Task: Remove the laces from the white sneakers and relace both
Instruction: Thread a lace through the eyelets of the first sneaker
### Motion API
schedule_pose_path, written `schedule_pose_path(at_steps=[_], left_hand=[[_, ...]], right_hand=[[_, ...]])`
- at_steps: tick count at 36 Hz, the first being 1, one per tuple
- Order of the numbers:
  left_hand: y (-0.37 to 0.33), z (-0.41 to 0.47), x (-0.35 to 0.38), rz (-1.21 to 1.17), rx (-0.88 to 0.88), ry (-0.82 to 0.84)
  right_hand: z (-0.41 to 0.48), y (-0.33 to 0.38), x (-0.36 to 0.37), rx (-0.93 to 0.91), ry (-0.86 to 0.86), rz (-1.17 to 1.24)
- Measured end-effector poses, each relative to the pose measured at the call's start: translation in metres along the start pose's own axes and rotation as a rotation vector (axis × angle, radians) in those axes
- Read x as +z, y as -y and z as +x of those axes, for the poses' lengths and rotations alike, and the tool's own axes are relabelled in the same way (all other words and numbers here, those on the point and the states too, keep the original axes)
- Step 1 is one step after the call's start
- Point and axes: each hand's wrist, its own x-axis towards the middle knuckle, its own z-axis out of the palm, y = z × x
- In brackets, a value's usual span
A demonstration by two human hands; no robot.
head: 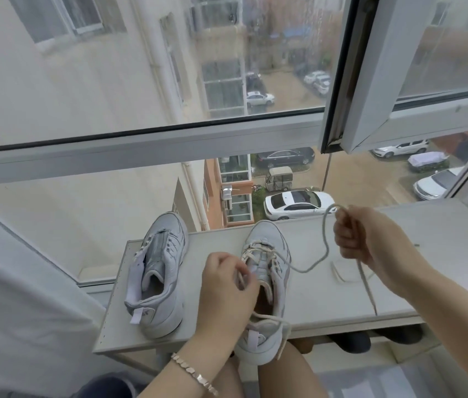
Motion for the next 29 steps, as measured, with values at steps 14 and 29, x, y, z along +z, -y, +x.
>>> schedule_pose_path(at_steps=[14, 29], left_hand=[[0.0, 0.021, -0.029, -0.266, -0.3, -0.032], [0.01, 0.067, -0.049, -0.017, -0.177, -0.107]], right_hand=[[0.008, -0.027, 0.015, 0.044, -0.008, -0.098], [0.014, -0.036, 0.012, 0.158, 0.003, 0.003]])
